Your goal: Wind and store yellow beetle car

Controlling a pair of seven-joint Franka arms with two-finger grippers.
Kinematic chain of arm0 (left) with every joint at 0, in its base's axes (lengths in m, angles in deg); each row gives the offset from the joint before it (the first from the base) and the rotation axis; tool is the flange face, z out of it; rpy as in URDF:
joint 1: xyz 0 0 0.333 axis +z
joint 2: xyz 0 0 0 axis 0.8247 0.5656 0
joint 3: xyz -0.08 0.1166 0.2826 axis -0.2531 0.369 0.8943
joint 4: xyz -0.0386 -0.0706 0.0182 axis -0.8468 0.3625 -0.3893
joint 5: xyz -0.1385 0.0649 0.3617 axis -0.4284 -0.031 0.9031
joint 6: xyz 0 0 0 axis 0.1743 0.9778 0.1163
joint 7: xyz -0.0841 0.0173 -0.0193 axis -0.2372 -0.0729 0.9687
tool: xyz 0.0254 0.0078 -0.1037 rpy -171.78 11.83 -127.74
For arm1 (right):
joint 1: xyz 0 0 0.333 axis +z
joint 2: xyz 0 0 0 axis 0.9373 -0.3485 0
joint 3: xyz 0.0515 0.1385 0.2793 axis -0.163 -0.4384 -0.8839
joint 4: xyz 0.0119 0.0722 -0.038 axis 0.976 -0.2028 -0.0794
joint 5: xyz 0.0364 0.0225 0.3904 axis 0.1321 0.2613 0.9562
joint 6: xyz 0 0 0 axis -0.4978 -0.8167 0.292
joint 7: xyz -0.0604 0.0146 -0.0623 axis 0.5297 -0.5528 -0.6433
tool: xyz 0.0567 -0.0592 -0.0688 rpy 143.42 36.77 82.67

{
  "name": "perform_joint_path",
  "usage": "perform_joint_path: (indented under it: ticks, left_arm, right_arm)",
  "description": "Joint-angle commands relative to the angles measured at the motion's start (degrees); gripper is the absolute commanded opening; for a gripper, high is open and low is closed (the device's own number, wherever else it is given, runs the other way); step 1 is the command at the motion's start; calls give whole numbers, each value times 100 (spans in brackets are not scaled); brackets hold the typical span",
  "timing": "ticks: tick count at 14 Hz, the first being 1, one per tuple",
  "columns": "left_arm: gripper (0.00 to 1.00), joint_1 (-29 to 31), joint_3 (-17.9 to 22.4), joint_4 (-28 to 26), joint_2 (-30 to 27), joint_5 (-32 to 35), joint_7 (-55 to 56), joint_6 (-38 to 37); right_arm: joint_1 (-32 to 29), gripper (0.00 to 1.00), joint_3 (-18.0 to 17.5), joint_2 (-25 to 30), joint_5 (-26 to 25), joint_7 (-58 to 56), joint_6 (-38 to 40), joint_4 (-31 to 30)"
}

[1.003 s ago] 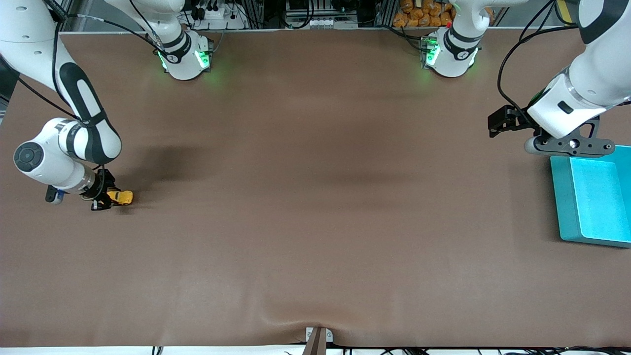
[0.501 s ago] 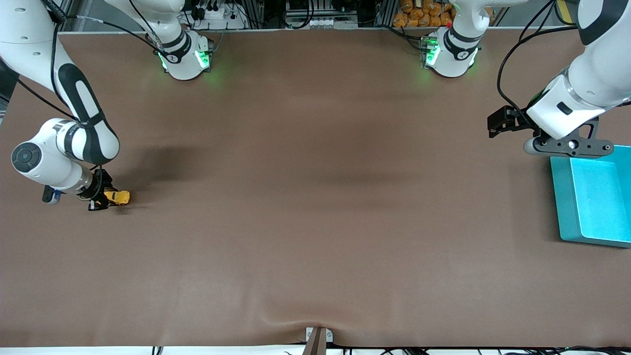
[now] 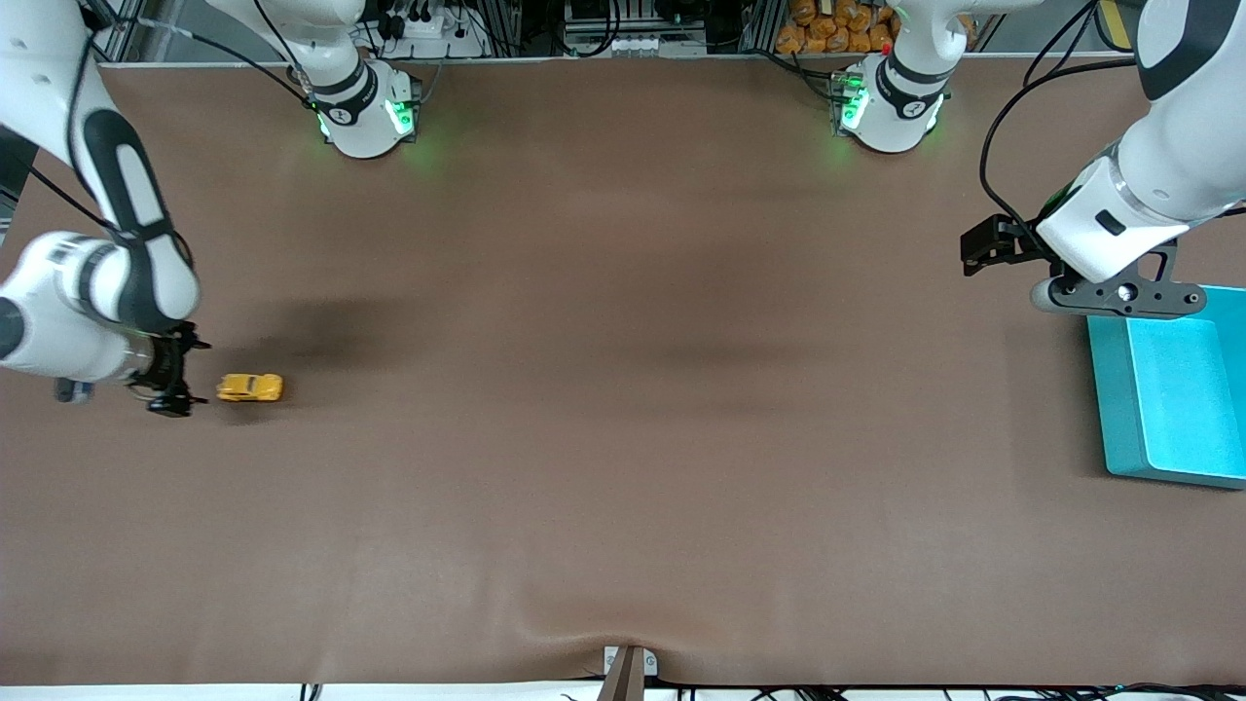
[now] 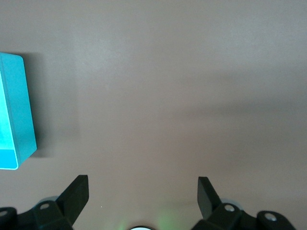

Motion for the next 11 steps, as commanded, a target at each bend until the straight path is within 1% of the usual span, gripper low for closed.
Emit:
perform_joint_path:
  ticks: [1, 6, 11]
  left_arm:
    - [100, 2, -22, 89, 24, 143, 89, 16]
    - [100, 46, -13, 89, 33, 143, 71, 16]
    - [100, -42, -22, 80, 50, 143, 89, 86]
  right_arm:
    - [129, 100, -70, 218, -55, 46, 1051, 724]
    - [376, 100, -70, 218, -81, -102, 1510, 1454]
    - [376, 100, -70, 227, -82, -1024, 1949, 1894]
